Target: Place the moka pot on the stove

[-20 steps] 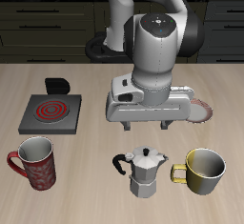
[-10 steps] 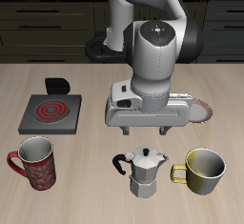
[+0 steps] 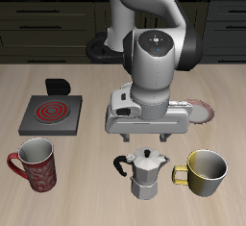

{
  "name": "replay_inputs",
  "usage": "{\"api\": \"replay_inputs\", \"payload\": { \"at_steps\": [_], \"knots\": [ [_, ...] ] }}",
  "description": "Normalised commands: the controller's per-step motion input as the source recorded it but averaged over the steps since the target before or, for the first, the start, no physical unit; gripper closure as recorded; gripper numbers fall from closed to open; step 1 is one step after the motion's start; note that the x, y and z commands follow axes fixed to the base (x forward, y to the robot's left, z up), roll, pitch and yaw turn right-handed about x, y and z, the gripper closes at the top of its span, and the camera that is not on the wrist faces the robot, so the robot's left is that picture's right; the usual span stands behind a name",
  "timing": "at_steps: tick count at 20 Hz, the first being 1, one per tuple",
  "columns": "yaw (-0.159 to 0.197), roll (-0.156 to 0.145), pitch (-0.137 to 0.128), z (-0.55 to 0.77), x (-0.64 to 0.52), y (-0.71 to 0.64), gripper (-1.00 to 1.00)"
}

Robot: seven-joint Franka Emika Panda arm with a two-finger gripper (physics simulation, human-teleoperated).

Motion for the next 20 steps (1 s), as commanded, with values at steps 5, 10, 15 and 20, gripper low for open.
{"api": "replay_inputs", "payload": {
  "at_steps": [5, 10, 15, 20],
  "knots": [
    [-0.006, 0.008, 0.016, -0.14, 0.05, 0.01, -1.0],
    [-0.003, 0.01, 0.008, -0.09, 0.05, 0.08, -1.0],
    [0.0, 0.011, 0.014, -0.13, 0.05, 0.06, -1.0],
    [-0.003, -0.002, 0.017, -0.13, 0.07, -0.03, -1.0]
  ]
}}
